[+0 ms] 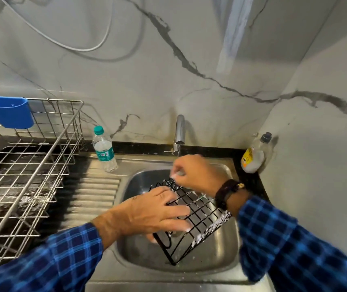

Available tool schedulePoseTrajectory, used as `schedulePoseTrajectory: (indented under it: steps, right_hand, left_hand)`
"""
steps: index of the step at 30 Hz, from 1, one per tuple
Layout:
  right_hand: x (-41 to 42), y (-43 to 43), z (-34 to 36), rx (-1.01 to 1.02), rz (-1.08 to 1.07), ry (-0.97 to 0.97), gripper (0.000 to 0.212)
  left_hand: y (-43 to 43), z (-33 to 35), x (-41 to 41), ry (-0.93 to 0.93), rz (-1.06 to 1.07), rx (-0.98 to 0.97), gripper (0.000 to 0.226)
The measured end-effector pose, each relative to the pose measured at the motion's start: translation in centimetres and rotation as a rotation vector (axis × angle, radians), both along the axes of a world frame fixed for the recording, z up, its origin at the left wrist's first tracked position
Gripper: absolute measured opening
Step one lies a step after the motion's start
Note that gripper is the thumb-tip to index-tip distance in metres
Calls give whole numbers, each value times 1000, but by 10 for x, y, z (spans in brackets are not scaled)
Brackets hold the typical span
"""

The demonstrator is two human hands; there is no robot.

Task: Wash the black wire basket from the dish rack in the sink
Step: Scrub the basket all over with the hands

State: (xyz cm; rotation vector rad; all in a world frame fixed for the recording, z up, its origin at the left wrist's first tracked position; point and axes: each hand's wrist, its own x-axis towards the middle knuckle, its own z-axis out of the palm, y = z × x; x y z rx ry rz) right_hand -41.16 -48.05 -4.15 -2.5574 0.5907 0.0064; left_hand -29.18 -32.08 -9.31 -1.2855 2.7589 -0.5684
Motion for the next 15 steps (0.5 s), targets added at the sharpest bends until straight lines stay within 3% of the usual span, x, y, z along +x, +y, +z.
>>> schedulePoseTrajectory:
  steps: [2, 6, 8, 13, 15]
  right_hand:
    - [16, 13, -6, -27, 74, 5, 5]
    - [2, -47, -21, -183, -146, 261, 11]
    - [-12, -68, -28, -121, -145, 312, 11]
    - [-3, -44, -25, 162, 66, 173, 12]
    - [3, -38, -23, 173, 133, 181, 12]
  left_hand:
    - [-4, -5, -4, -12, -10, 0, 98]
    - [-4, -8, -4, -17, -115, -37, 81]
    - [-4, -9, -4, -56, -160, -47, 75]
    - [-11, -7, -4, -153, -223, -81, 61]
    - [-14, -3, -7, -174, -236, -68, 62]
